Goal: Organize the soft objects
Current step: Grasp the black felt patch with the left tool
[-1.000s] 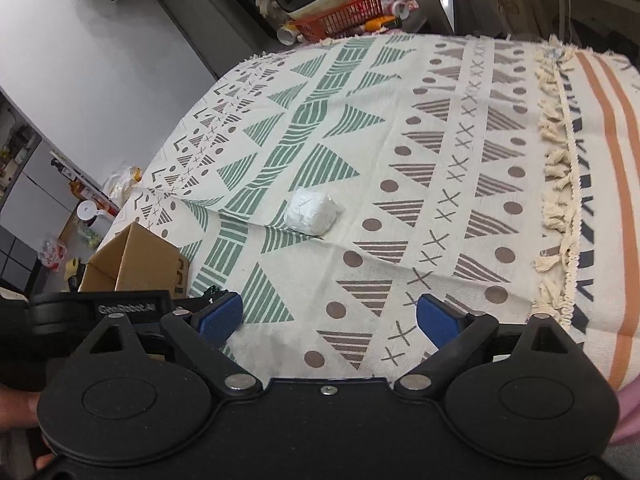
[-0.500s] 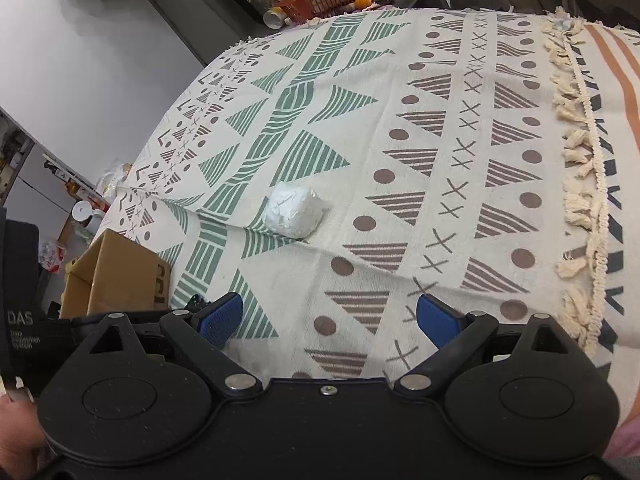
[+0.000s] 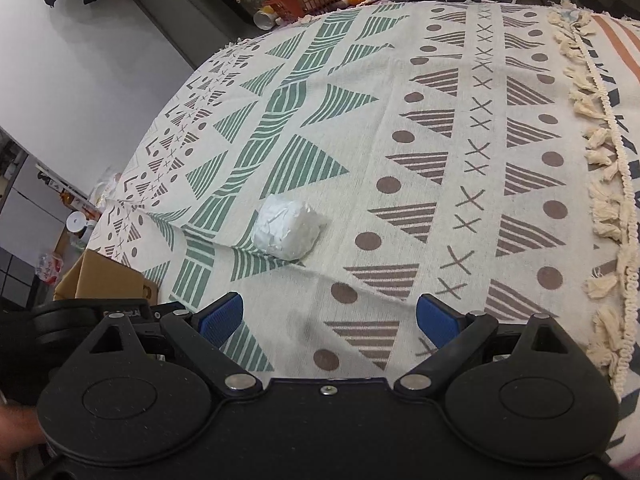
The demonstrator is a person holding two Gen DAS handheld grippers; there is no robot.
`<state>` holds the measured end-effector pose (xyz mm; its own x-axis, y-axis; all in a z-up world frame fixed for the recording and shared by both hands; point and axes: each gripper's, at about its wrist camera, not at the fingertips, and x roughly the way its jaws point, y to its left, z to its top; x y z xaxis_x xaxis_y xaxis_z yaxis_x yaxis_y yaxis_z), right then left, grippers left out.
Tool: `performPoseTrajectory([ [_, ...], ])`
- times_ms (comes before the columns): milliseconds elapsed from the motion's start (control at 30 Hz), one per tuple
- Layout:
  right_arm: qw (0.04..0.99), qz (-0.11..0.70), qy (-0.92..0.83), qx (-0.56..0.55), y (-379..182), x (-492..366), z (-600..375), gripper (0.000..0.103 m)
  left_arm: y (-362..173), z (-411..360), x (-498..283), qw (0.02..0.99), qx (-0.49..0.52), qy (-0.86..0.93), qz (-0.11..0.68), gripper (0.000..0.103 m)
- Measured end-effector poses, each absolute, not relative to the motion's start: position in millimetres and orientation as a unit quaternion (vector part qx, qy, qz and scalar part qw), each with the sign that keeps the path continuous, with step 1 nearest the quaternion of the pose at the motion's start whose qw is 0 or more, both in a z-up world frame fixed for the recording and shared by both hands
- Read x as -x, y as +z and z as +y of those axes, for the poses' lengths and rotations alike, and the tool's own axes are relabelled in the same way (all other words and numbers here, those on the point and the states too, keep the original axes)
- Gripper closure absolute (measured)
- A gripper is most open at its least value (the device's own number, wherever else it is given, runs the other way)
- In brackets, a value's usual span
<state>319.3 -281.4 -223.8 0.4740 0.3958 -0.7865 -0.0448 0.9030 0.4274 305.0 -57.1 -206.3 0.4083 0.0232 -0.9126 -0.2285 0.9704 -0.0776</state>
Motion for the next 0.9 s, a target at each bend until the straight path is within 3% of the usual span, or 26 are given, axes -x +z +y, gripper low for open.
performPoseTrajectory([
  [300,0.837,0.496,0.134,-0.187,-223.6,-329.7,-271.0,0.009,-208.3,-50.1,-307.7,0.799,0.118,0.071,0.585,0.099],
  [400,0.836,0.497,0.135,-0.187,-223.6,-330.9,-269.2,0.009,-207.6,-53.4,-305.0,0.799,0.109,0.063,0.588,0.091],
  [533,0.839,0.494,0.132,-0.185,-222.0,-329.6,-270.2,0.009,-205.9,-59.8,-301.7,0.799,0.105,0.049,0.59,0.068],
  [667,0.841,0.492,0.129,-0.185,-221.1,-327.7,-272.9,0.009,-206.7,-62.4,-298.2,0.797,0.099,0.062,0.593,0.055],
  [900,0.846,0.488,0.128,-0.175,-220.6,-330.4,-271.0,0.009,-216.7,-64.9,-292.7,0.794,0.084,0.063,0.598,0.051],
])
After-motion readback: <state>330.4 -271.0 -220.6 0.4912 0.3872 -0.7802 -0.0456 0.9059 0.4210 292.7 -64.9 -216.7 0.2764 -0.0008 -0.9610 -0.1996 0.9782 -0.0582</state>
